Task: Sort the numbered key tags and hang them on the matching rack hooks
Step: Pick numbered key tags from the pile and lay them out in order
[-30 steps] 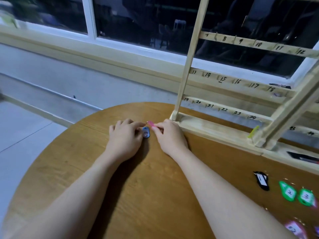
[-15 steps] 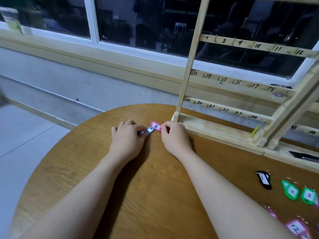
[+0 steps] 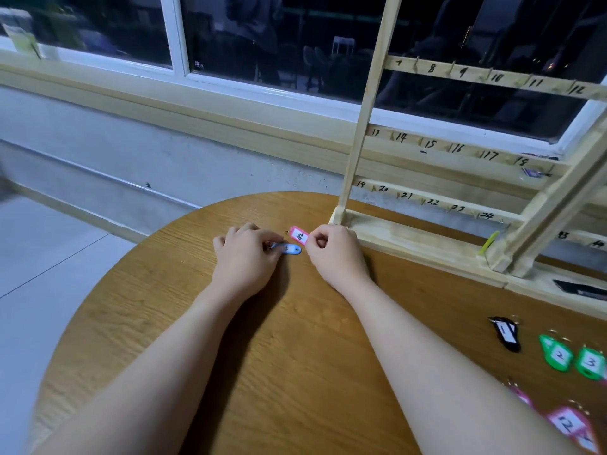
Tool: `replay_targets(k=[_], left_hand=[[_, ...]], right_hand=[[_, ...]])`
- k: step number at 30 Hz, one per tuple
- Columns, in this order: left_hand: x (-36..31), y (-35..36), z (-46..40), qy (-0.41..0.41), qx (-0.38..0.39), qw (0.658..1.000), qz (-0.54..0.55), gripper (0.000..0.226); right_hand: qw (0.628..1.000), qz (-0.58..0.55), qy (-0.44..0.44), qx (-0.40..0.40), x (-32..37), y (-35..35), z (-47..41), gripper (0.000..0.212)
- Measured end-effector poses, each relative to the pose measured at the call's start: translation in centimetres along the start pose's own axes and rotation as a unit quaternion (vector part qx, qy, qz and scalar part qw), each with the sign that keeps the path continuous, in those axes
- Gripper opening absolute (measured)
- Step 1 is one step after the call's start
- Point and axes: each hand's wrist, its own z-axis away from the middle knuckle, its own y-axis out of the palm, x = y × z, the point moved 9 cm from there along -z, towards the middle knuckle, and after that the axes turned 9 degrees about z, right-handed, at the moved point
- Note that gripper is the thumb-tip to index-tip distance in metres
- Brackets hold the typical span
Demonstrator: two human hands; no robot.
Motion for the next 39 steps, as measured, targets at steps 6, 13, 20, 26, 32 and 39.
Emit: replay_targets(k=[6,13,20,26,32,39], left_hand=[[0.2,-0.3,0.1,-0.017,0.003,1.000,0.025,0.007],[-0.3,-1.0,0.6,0.014,-0.006,0.997,0.075,0.018],[-2.3,-2.2,3.0,0.106,0.012,0.989,0.105,0.012],[-9.0,-3.7,10.6,0.179,0.039,0.961,0.208,0.022],[-17.6,-3.0,22.8,0.233,0.162,0.914,0.289,0.018],[-24.9,-1.9,32.2,0.247,0.307,0.863,0.315,0.009]], right_hand=[[1.000,0.023,-0.003,-0.004,0.2,-0.2,0.4,0.019],[0.999,-0.033,-0.012,0.012,-0.6,-1.4,2.1,0.017],[0.993,-0.107,-0.004,-0.049,-1.5,-12.2,9.9,0.024],[0.984,-0.144,0.091,-0.053,-5.6,-20.4,22.5,0.018],[0.973,-0.126,0.184,-0.064,-9.8,-25.3,36.3,0.020],[0.963,-0.121,0.228,-0.081,-10.9,-25.6,46.4,0.020]])
